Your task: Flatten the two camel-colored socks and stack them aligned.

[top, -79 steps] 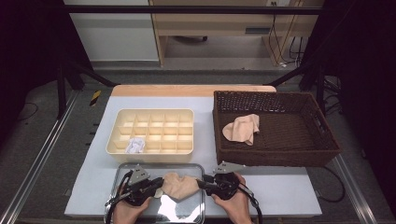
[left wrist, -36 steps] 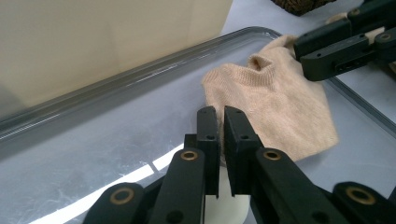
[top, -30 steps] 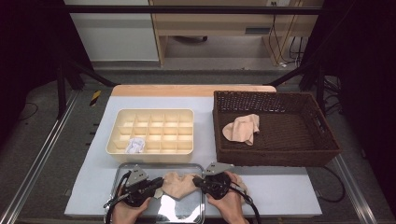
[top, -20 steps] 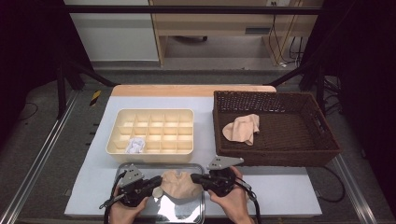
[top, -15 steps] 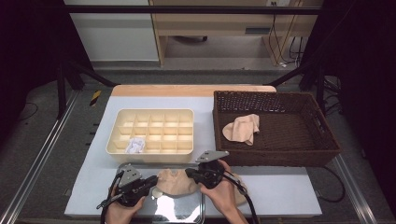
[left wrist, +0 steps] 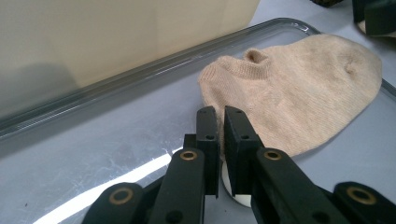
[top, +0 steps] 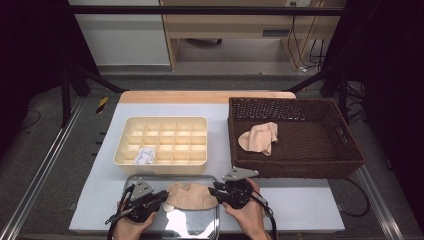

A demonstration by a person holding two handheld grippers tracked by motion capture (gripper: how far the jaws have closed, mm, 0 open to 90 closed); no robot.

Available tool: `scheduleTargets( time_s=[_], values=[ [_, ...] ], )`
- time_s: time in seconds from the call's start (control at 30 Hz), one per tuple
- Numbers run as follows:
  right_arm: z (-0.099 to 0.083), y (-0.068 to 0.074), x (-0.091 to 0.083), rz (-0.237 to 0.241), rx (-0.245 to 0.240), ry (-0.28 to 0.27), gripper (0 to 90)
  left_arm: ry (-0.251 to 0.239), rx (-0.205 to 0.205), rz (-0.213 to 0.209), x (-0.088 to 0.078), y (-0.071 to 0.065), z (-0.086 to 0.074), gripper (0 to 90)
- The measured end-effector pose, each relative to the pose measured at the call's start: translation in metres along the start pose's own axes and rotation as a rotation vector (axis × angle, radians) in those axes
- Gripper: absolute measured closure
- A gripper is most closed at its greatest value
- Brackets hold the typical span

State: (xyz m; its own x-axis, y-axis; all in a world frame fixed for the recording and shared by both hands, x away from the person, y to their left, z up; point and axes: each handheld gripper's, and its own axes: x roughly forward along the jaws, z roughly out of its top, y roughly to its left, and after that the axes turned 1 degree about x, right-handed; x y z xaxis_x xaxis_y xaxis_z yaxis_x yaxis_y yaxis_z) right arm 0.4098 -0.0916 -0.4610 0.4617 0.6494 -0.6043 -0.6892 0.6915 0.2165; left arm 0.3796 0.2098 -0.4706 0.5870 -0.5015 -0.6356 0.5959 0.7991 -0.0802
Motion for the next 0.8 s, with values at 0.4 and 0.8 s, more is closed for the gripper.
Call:
scheduleTargets(
  time_s=[0.4, 0.8],
  values=[
    [-0.022, -0.006, 0.000, 0.035, 0.031, 0.058, 87.2, 0.015, -0.006, -0.002, -0.004, -0.006, -0.006, 83.8],
    [-0.025, -0.018, -0.024, 0.020, 0.057, -0.028, 72.4, 0.006, 0.006, -0.021, -0.008, -0.015, -0.008, 68.5]
  ],
)
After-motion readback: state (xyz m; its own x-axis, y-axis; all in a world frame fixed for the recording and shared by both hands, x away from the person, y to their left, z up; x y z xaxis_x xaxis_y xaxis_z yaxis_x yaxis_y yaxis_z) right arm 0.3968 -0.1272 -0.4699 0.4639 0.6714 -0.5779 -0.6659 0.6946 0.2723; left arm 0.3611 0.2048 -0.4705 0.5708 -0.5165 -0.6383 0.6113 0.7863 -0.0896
